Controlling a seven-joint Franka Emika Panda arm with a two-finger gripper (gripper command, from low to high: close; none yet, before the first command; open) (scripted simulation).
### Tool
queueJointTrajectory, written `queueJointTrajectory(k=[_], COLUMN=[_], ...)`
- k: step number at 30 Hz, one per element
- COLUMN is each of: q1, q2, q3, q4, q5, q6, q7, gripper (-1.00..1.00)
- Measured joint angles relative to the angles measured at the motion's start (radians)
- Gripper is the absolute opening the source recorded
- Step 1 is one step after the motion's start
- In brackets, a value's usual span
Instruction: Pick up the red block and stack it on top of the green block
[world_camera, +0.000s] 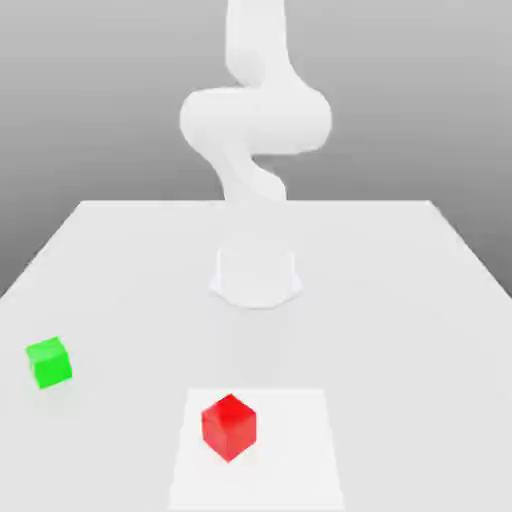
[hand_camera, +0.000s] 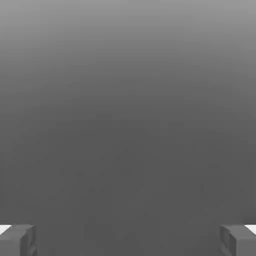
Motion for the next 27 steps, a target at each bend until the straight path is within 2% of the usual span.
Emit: queueJointTrajectory(k=[11, 20, 26, 27], q1=[-0.080, -0.125, -0.106, -0.102], q2=[0.407, 0.733, 0.951, 0.976], q3=[0.046, 0.053, 0.025, 0.021], q4=[-0.202, -0.361, -0.348, -0.345], q5=[0.042, -0.016, -0.055, -0.058], q6=[0.224, 0.408, 0.584, 0.605], q7=[0.304, 0.608, 0.661, 0.663], gripper=[0.00, 0.00, 0.00, -1.00])
